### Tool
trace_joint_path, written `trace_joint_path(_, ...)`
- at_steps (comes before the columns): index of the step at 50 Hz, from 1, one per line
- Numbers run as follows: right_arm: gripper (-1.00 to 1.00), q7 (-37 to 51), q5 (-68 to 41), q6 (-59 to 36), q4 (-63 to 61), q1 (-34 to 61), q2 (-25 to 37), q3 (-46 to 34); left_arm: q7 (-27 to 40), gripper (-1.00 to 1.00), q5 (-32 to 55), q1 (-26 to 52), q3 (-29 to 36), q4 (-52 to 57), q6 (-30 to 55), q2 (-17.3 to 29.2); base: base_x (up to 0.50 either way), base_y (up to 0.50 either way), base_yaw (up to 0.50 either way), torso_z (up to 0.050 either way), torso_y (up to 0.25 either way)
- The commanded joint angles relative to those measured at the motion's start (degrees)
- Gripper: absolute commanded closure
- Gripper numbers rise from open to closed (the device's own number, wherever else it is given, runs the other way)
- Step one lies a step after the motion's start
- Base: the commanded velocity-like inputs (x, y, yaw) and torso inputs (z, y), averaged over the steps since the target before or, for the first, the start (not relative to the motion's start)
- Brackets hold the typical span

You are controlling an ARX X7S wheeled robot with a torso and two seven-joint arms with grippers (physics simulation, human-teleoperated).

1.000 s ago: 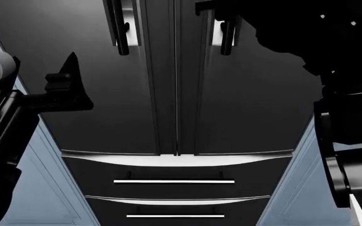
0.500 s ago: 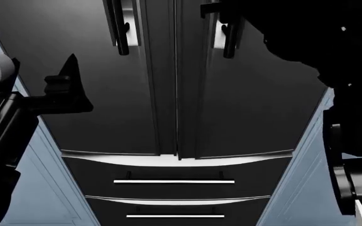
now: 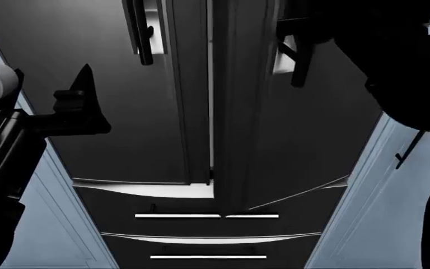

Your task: Open the fridge doors

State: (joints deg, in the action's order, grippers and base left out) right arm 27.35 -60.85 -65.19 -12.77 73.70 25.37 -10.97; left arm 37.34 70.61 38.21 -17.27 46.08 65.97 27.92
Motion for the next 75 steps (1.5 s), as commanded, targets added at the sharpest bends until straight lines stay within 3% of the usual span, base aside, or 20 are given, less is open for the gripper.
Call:
trace_joint_path(1, 1.0, -9.78, -11.73, 8.81, -16.03, -4.67, 2.54, 11.13, 0.05, -1.0, -0.06, -0.05, 0.4, -0.02, -0.46, 0.26, 0.0, 0.0, 0.0, 0.015, 0.0)
trace_joint_path(25, 1.0, -28.87, -27.62, 19.31, -25.52, -18.76, 8.3, 32.53, 0.0, -1.0, -0.19, -0.61, 1.2, 0.19, -1.37, 0.85, 0.0, 0.0, 0.0, 0.001, 0.005)
trace_joint_path(45, 1.0, -27.39, -38.84, 27.09, -25.78, -27.25, 8.24, 50.18, -0.43, -1.0, -0.9, -1.14, 2.04, 0.08, -2.32, 1.23, 0.0, 0.0, 0.0, 0.001, 0.002)
trace_joint_path(53, 1.0, -28.68, -36.52, 26.75, -26.58, -28.11, 8.98, 51.35, -0.85, -1.0, -1.61, -1.07, 2.85, -0.24, -2.76, 1.19, 0.0, 0.0, 0.0, 0.0, 0.0)
trace_joint_path(54, -1.0, -28.66, -36.17, 26.29, -26.97, -28.27, 9.3, 50.92, -0.85, -1.0, -1.53, -1.12, 2.82, -0.21, -2.8, 1.22, 0.0, 0.0, 0.0, 0.0, 0.0)
trace_joint_path(61, -1.0, -23.61, -42.21, 23.21, -27.28, -26.18, 12.7, 42.91, -0.68, -1.0, -1.0, -1.23, 2.61, -0.2, -3.01, 1.44, 0.0, 0.0, 0.0, 0.0, 0.0)
trace_joint_path(67, -1.0, -16.92, -45.41, 20.43, -24.47, -19.76, 14.91, 31.42, -0.57, -1.0, -1.01, -0.94, 2.89, -0.48, -3.19, 1.44, 0.0, 0.0, 0.0, 0.0, 0.0)
trace_joint_path(75, -1.0, -14.38, -48.25, 19.48, -22.14, -14.4, 15.36, 25.34, -0.49, -1.0, -0.81, -1.07, 2.89, -0.56, -3.49, 1.61, 0.0, 0.0, 0.0, 0.0, 0.0)
